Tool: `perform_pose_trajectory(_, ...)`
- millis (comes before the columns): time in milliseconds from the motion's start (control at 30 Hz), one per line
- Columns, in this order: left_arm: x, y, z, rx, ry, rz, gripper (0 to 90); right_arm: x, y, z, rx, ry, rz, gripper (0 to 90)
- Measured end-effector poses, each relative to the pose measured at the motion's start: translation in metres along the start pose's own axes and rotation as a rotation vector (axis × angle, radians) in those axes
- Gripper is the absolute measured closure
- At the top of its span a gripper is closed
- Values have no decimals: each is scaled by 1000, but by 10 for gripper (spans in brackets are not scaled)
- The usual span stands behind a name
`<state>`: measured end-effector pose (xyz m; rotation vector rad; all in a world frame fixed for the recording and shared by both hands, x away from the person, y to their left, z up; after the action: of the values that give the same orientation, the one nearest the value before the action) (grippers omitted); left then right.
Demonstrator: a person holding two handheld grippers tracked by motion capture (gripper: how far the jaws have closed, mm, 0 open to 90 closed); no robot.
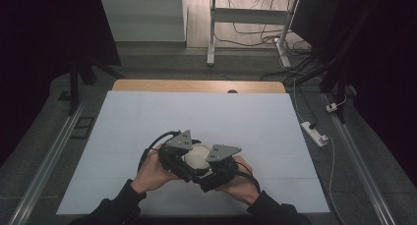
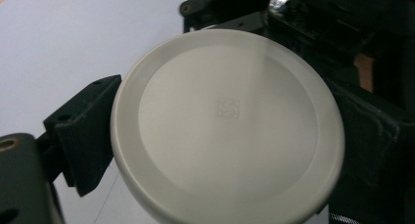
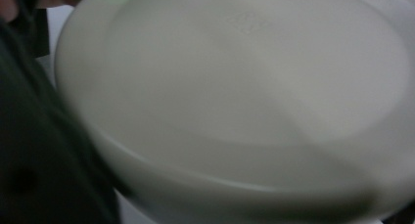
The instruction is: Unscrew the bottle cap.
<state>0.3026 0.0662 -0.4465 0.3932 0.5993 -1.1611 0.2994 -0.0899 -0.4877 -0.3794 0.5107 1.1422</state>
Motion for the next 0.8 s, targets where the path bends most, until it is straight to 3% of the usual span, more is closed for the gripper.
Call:
perform_pose_trajectory(100, 2, -1, 2, -56, 0, 32, 77, 0, -1, 0, 9, 2, -18, 64)
perform_pose_trajectory(167, 3, -1, 1, -45, -8, 27, 74, 0, -2, -1, 11, 1, -17, 64)
perform_pose_trajectory(267, 0, 2, 1, -51, -24, -17, 15, -1, -2, -1, 8, -2, -10, 64)
perform_pose_trajectory(367, -6, 5, 1, -29, -31, -46, 0, -1, -1, -1, 13, -6, 15, 64)
perform_pose_trajectory(400, -13, 7, 0, -5, -25, -83, 0, -1, -1, -1, 12, -9, 24, 64)
perform_pose_trajectory(600, -25, 9, -5, 129, 7, -193, 5, -2, 4, 1, -19, -16, 98, 64)
perform_pose_trajectory(633, -25, 9, -5, 129, 7, -193, 0, -2, 5, 1, -25, -20, 113, 64)
perform_pose_trajectory(700, -27, 9, -7, 165, -13, -262, 0, -2, 8, 1, -43, -18, 138, 64)
perform_pose_trajectory(800, -25, 8, -9, 197, -12, -297, 0, -1, 13, 2, -68, -14, 171, 64)
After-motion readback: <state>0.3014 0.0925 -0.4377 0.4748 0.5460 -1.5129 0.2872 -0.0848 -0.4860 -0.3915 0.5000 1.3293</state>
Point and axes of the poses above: each handheld gripper's, and its own axes: x roughly forward along the jaws, z roughly out of its top, y roughly to its left, the point moved 2 cm from there along x, roughly forward along the jaws, and after that the axes turned 1 degree about z, right-handed, at the moved point
